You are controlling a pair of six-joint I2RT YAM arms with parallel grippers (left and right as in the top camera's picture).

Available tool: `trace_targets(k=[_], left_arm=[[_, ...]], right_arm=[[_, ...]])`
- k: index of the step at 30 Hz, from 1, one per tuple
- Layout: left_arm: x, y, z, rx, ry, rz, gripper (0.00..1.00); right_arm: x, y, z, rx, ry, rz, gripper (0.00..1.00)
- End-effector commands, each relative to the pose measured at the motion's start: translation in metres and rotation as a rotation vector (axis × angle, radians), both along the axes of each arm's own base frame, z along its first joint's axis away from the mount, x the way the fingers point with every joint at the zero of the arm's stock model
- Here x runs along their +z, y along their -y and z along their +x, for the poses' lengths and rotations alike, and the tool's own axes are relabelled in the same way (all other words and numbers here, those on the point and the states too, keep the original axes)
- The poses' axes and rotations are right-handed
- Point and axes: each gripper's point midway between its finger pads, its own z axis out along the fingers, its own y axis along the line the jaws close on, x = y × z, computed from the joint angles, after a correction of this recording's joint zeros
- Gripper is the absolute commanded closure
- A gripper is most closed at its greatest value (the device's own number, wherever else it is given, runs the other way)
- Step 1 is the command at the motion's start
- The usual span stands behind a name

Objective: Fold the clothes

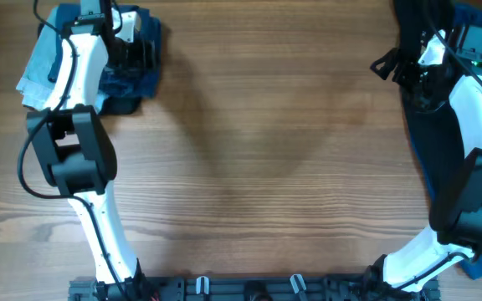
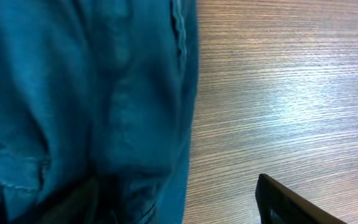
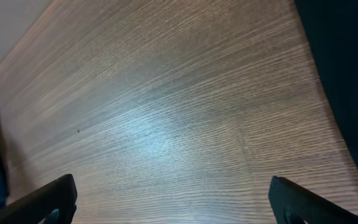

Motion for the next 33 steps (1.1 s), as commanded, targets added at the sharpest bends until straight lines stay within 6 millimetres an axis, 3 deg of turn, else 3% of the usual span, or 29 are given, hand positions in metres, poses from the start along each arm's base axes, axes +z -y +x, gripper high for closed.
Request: trace_targets(k=[1,4,8,10,12,15,16,19,21,26,33], left_arm=[[-0.011,0.009,-0.004,0.007,-0.038,0.013,0.2],[0.019,0.012,-0.004,0.002,0.011,0.015,0.19],[0.115,0.006,-0.014,0.014,0.173,0.024,0.11],[0.162,-0.013,-0.023,0.054,0.266,0.035,0.0],[0.181,-0.048,-0.029,0.139,0.298,0.038,0.0],[0.17,-0.106,-0.037,0.267,0.268,-0.002,0.0],[0.157,-0.132,-0.04,0.307,0.247,-0.049,0.0],[0.126,-0.17,-0.038,0.36,0.225,-0.137,0.0],[0.102,-0.185,-0.034,0.373,0.213,-0.202,0.0],[0.044,-0.189,-0.014,0.362,0.177,-0.23,0.0],[0.018,-0.172,0.009,0.31,0.2,-0.247,0.0]], right_arm=[[-0.004,0.002,-0.001,0.01,-0.005,-0.02,0.01],[-0.004,0.002,-0.001,0.01,-0.005,-0.02,0.01],[-0.005,0.001,-0.003,0.01,-0.017,-0.016,0.01],[-0.007,0.0,-0.008,0.01,-0.038,-0.01,0.01],[-0.008,-0.001,-0.01,0.01,-0.05,-0.006,0.01],[-0.009,-0.004,-0.014,0.016,-0.063,0.014,0.01],[-0.009,-0.006,-0.015,0.018,-0.069,0.022,0.0],[-0.01,-0.007,-0.018,0.018,-0.085,0.027,0.0],[-0.011,-0.008,-0.021,0.018,-0.098,0.031,0.01],[-0.014,-0.009,-0.027,0.018,-0.126,0.04,0.0],[-0.013,-0.015,-0.029,0.011,-0.14,0.074,0.01]])
